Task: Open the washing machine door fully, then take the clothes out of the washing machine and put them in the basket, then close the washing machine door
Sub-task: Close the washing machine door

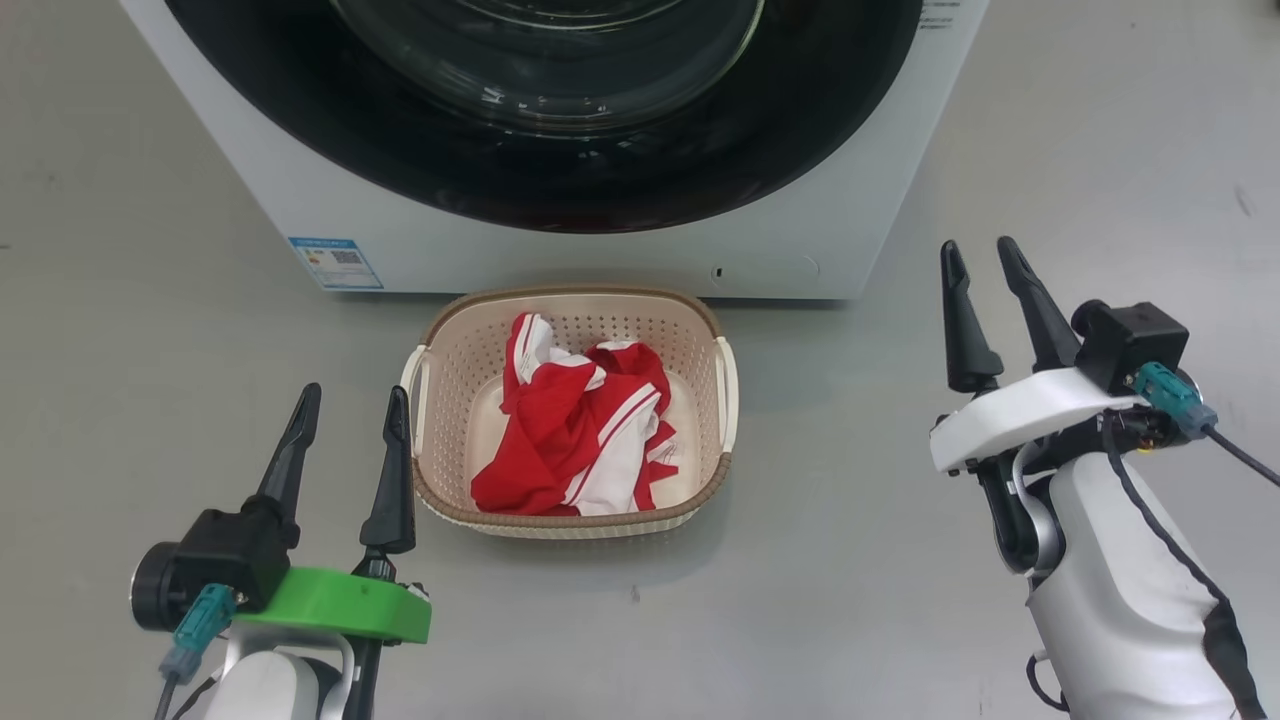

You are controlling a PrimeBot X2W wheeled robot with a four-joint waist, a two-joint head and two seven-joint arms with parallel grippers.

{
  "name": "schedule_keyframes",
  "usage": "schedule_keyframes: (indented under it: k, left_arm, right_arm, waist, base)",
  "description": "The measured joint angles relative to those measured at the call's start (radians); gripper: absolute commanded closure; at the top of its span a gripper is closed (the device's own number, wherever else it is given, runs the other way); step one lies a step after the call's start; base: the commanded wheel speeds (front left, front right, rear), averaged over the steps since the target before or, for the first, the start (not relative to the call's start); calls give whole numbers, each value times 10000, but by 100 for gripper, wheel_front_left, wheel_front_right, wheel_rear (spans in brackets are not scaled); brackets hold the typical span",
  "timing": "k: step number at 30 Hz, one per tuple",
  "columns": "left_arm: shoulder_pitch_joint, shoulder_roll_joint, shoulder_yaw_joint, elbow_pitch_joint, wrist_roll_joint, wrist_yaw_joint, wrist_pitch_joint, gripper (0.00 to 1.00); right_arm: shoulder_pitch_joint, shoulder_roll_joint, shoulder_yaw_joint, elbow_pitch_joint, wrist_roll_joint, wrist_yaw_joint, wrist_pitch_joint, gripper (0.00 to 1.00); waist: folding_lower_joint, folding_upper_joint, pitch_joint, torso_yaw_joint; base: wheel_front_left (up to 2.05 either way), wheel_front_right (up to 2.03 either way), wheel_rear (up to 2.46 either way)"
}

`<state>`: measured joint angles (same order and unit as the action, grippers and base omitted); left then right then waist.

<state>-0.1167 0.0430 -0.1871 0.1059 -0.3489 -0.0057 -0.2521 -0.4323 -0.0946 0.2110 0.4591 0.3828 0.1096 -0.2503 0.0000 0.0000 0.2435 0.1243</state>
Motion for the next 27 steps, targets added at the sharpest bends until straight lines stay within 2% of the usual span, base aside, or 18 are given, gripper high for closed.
schedule_keyframes:
  k: [2,7,27]
  left_arm:
    - [24,27,0,0,2,0,0,0]
    - [140,33,-46,132,58,0,0,0]
    - [1026,46,-190,418,59,-2,0,0]
  right_arm:
    - [286,44,-71,-199,-15,-151,-19,0]
    - [979,123,-148,-665,-75,-244,-21,0]
    - [3351,337,4,-2034,-324,-435,-21,0]
  waist:
    - [0,0,-125,-143]
    - [0,0,-459,-423]
    - [0,0,-1473,-1070]
  base:
    - [0,0,0]
    - [0,0,0]
    - [0,0,0]
